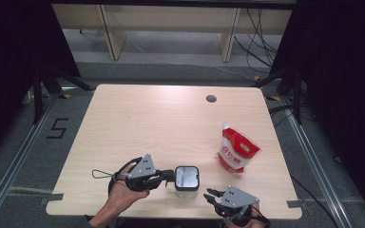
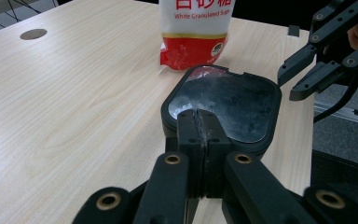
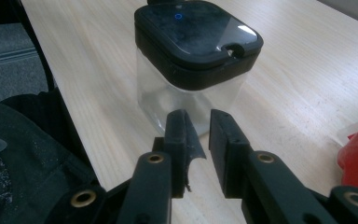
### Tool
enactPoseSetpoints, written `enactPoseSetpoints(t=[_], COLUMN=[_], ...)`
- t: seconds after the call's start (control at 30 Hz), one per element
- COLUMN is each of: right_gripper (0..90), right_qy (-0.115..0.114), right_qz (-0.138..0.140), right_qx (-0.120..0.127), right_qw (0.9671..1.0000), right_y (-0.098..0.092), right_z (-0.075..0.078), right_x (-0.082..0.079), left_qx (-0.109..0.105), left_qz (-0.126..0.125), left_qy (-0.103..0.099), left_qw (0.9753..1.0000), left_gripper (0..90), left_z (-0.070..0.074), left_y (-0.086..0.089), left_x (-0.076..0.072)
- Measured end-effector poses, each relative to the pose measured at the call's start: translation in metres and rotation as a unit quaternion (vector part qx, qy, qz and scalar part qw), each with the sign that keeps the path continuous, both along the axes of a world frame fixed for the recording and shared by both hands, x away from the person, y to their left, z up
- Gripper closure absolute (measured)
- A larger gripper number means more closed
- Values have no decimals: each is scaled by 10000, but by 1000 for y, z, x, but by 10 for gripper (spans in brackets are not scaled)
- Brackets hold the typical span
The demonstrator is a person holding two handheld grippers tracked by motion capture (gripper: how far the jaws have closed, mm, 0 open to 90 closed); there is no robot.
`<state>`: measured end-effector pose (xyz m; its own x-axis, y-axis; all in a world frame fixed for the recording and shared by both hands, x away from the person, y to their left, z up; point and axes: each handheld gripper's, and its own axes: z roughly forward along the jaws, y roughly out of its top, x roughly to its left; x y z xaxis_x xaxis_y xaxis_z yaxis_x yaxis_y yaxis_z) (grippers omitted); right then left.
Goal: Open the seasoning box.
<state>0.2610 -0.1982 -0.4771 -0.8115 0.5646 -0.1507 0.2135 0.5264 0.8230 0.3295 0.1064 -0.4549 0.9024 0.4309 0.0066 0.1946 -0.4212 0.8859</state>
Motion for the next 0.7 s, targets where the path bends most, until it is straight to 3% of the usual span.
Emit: enactPoseSetpoints(t=[0.13, 0.3, 0.33, 0.6, 0.63, 0.67, 0.7], right_gripper=[814, 844, 852, 857, 857, 857, 857], right_qy=[-59, -76, -74, -105, -105, -118, -118], right_qz=[23, 19, 5, 8, 8, 36, 36], right_qx=[109, 90, 70, 94, 94, 78, 78], right_qw=[9999, 9999, 9999, 9999, 9999, 9999, 9999], right_y=[3, 3, 3, 5, 5, 5, 5], right_z=[2, 2, 2, 2, 2, 2, 2], right_x=[5, 8, 10, 13, 13, 15, 15], left_qx=[-72, 8, 65, 47, 129, 24, 24], left_qz=[32, 23, -47, 1, 16, 69, 69], left_qy=[45, -20, -106, -41, -99, 25, 25], left_qw=[10000, 10000, 9999, 10000, 9999, 10000, 10000], left_gripper=[880, 876, 873, 871, 871, 868, 868], left_z=[-1, 0, 1, 0, 0, -3, -3], left_y=[-1, -1, -1, 3, 3, 4, 4], left_x=[-2, -4, -4, -2, -1, -1, -1])
